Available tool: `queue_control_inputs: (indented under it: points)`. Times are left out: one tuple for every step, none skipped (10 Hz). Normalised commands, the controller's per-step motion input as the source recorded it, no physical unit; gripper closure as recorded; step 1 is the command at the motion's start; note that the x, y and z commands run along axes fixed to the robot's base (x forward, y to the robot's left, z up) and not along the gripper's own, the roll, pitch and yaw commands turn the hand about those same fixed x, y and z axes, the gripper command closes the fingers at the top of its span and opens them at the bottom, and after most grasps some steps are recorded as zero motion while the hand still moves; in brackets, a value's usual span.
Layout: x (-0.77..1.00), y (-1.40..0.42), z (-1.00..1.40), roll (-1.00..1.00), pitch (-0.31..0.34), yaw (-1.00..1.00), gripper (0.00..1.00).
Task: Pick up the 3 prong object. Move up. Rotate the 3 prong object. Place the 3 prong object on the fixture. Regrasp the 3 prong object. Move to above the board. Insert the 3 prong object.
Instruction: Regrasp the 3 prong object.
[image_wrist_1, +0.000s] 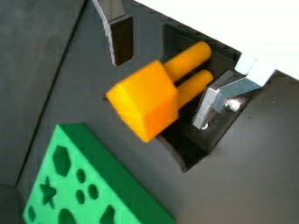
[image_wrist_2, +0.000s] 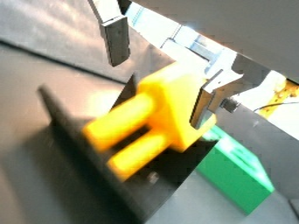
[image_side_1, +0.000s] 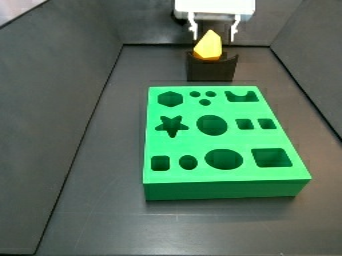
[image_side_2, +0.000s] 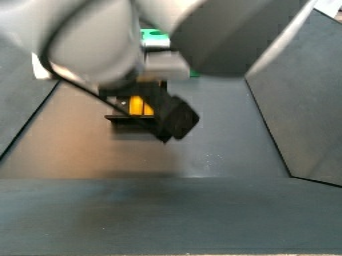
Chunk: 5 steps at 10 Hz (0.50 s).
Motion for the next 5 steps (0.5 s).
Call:
queue_control_inputs:
  points:
    - [-0.04, 0.0, 0.47, -0.01, -0.009, 0.04, 0.0]
    - [-0.04, 0.0, 0.28, -0.01, -0.012, 0.03, 0.0]
    - [-0.1, -0.98, 1.0, 1.0, 0.051, 0.03, 0.0]
    - [-0.09, -1.0, 0.99, 1.0, 0.051, 0.03, 0.0]
    - [-0.11, -1.0, 0.98, 1.0, 0.043, 0.03, 0.0]
